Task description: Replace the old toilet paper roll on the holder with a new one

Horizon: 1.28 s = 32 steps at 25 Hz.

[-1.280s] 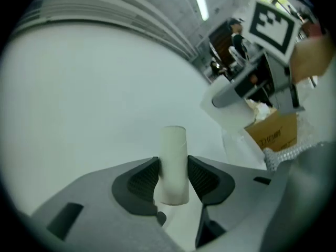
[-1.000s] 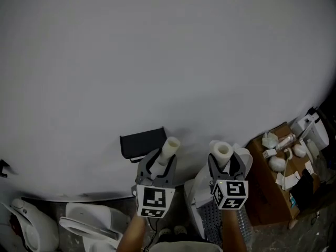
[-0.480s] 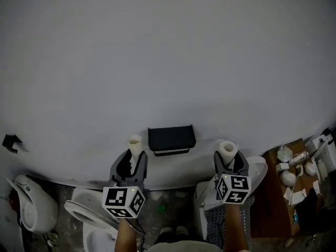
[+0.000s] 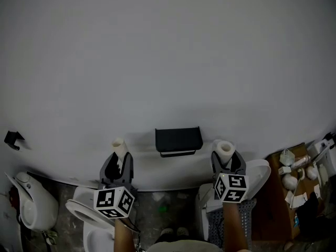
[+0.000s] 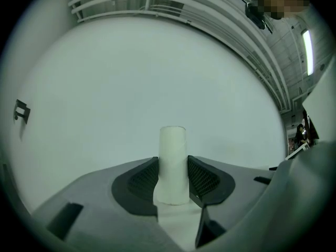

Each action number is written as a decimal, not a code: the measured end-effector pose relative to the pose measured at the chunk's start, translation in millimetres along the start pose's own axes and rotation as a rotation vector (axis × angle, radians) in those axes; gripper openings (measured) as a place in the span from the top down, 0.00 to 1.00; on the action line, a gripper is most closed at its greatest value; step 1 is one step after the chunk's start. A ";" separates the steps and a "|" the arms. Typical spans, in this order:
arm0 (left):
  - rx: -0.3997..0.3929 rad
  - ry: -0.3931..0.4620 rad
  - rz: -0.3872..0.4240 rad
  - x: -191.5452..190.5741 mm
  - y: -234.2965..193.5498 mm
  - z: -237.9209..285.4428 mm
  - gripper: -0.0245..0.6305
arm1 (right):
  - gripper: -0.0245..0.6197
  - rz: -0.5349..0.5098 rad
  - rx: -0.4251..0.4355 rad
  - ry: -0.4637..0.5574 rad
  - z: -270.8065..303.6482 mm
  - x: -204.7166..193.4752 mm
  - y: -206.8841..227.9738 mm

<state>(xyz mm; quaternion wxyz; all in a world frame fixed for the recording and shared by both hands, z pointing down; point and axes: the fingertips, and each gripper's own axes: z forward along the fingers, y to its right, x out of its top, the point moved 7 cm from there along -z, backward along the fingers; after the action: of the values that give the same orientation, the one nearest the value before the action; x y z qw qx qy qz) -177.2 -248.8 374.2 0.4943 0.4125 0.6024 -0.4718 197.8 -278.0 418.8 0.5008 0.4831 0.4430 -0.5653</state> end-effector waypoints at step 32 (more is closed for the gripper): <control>-0.002 -0.053 0.037 -11.0 -20.6 -5.9 0.69 | 0.51 -1.466 0.104 -0.222 53.1 -38.7 -31.5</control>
<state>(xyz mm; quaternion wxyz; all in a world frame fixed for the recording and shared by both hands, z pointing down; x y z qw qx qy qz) -196.3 -247.8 388.8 0.5190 0.4104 0.5820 -0.4727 162.3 -321.6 465.1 0.0134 0.0268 0.5712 -0.8203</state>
